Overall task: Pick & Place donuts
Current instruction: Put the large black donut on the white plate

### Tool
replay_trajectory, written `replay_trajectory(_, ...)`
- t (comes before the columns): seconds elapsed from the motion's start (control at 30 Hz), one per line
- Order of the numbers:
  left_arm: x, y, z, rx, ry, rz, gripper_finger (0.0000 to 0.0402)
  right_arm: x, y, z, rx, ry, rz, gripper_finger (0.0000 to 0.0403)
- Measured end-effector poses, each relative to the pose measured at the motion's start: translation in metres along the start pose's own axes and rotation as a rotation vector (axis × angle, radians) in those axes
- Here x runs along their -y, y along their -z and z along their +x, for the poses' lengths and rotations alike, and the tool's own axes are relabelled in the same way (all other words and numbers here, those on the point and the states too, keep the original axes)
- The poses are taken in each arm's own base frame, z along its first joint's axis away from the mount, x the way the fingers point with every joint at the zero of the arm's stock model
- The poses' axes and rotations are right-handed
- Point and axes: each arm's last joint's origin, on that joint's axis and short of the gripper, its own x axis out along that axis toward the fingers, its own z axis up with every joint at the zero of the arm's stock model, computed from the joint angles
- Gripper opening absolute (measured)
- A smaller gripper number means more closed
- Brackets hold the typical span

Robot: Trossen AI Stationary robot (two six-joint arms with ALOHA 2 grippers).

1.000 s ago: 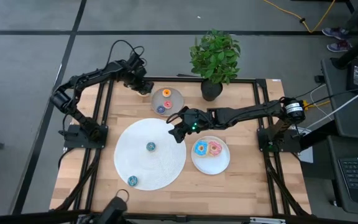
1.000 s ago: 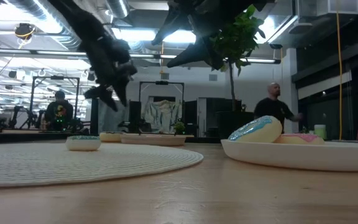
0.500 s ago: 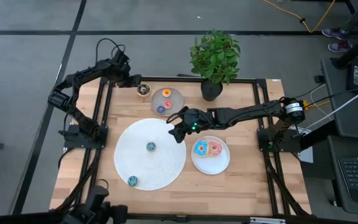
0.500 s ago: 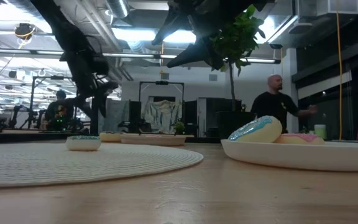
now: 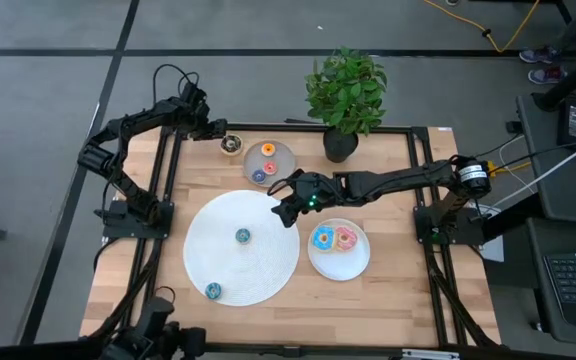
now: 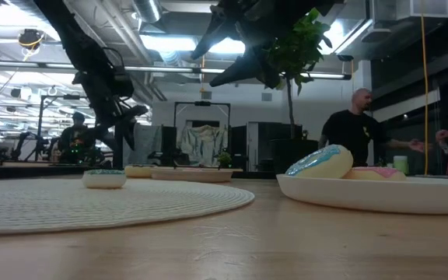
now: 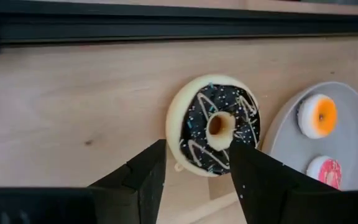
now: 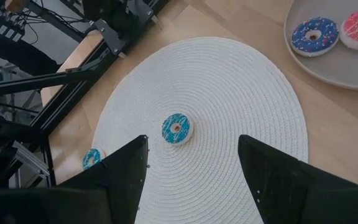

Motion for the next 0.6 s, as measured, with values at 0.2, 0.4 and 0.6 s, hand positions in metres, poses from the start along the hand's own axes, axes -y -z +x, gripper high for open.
replay_trajectory(0.2,-0.004,0.001,0.015,-0.06,0.012,0.01,0.0202,0.001,0.0,0.0,-0.003,-0.001,0.002,0.0251)
replay_trajectory(0.4,-0.006,0.0,0.025,-0.08,0.035,0.007,0.0244,0.001,0.0,0.0,-0.004,0.0,0.004,0.0251)
replay_trajectory(0.6,-0.008,0.0,0.033,-0.095,0.025,0.011,0.0258,0.002,0.0,0.0,-0.008,0.006,0.006,0.0251)
